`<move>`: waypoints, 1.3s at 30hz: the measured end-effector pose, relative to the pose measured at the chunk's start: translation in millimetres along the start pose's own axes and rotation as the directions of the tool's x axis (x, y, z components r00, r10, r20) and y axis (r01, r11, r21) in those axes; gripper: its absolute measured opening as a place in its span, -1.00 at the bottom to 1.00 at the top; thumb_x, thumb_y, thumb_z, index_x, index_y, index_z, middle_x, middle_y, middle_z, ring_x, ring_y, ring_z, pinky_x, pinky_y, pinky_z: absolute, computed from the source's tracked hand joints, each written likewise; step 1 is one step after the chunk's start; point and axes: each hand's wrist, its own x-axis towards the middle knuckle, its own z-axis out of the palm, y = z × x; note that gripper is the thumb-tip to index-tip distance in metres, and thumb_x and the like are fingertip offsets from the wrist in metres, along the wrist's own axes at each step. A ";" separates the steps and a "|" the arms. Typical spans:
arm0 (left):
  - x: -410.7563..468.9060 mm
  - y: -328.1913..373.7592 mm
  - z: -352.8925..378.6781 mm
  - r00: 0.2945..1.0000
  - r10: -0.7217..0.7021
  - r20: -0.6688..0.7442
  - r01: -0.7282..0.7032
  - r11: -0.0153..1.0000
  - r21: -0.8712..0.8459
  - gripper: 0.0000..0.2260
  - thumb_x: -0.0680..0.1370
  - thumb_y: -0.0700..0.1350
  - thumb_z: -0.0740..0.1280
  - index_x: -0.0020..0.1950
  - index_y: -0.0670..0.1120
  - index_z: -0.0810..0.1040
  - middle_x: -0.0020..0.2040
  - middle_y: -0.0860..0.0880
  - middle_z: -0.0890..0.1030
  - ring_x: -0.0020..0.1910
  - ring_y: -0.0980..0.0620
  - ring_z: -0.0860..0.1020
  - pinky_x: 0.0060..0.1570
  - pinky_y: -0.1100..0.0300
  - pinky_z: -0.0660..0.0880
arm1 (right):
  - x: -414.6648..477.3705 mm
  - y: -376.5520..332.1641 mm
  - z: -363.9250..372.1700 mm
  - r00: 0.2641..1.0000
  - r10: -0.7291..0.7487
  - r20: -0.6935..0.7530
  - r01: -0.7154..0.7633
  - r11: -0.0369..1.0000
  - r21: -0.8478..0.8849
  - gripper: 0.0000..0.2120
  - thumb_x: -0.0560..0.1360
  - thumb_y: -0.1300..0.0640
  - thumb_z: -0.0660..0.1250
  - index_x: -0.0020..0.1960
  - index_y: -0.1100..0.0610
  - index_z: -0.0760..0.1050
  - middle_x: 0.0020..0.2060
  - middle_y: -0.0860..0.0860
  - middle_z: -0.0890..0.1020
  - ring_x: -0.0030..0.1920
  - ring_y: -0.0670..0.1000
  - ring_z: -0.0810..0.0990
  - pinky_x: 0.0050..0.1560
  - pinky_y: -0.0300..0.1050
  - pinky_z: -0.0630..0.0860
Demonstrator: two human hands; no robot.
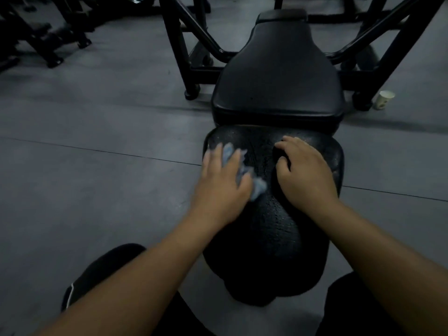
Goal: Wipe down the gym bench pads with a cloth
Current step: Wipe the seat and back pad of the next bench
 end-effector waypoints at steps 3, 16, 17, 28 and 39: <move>12.3 26.2 12.7 0.978 0.205 0.031 -0.207 0.959 0.193 -0.38 0.53 0.15 -0.03 0.57 -0.01 0.29 0.60 -0.15 0.17 0.59 -0.17 0.07 0.57 -0.02 -0.04 | -0.5 4.2 -1.8 0.988 0.104 -0.118 -0.079 0.976 0.204 -0.67 0.55 0.28 0.16 0.25 0.16 0.55 0.24 0.05 0.58 0.26 0.03 0.50 0.24 -0.15 0.36; 17.3 68.4 28.3 0.779 0.577 0.246 -0.613 0.784 0.103 -0.32 0.53 0.20 0.16 0.59 -0.07 0.19 0.56 -0.16 0.27 0.55 -0.13 0.20 0.55 0.00 0.08 | -12.1 27.4 -32.1 0.907 0.314 -0.282 -0.100 0.808 0.580 -0.77 0.57 0.22 0.19 0.12 0.00 0.52 0.03 -0.09 0.60 0.06 -0.14 0.56 0.11 -0.21 0.49; 14.5 57.4 17.2 0.779 0.585 0.226 -0.598 0.801 -0.013 -0.30 0.54 0.16 0.24 0.62 -0.05 0.12 0.60 -0.10 0.20 0.58 -0.03 0.14 0.56 0.09 0.04 | -13.4 30.0 -33.3 0.920 0.244 -0.306 -0.063 0.863 0.500 -0.77 0.55 0.18 0.19 0.15 0.00 0.52 0.06 -0.07 0.59 0.09 -0.13 0.55 0.14 -0.16 0.48; 68.3 -0.1 6.6 0.966 0.230 0.118 -0.252 0.941 0.224 -0.39 0.59 0.16 -0.12 0.64 0.02 0.08 0.65 0.03 0.02 0.61 0.07 -0.05 0.55 0.06 -0.13 | 2.9 27.7 -18.4 0.973 -0.091 0.214 0.126 0.980 -0.156 -0.52 0.68 -0.10 -0.01 0.55 0.02 0.25 0.59 0.00 0.16 0.58 0.02 0.05 0.52 -0.05 -0.06; 68.1 0.6 2.4 0.966 0.234 0.108 -0.252 0.945 0.210 -0.43 0.62 0.13 -0.10 0.63 0.02 0.11 0.64 0.03 0.04 0.61 0.06 -0.03 0.54 0.08 -0.12 | -21.8 17.0 -27.1 0.934 -0.312 0.175 0.307 0.950 0.051 -0.64 0.60 -0.04 0.20 0.28 0.08 0.58 0.28 -0.04 0.55 0.28 -0.03 0.51 0.27 -0.16 0.40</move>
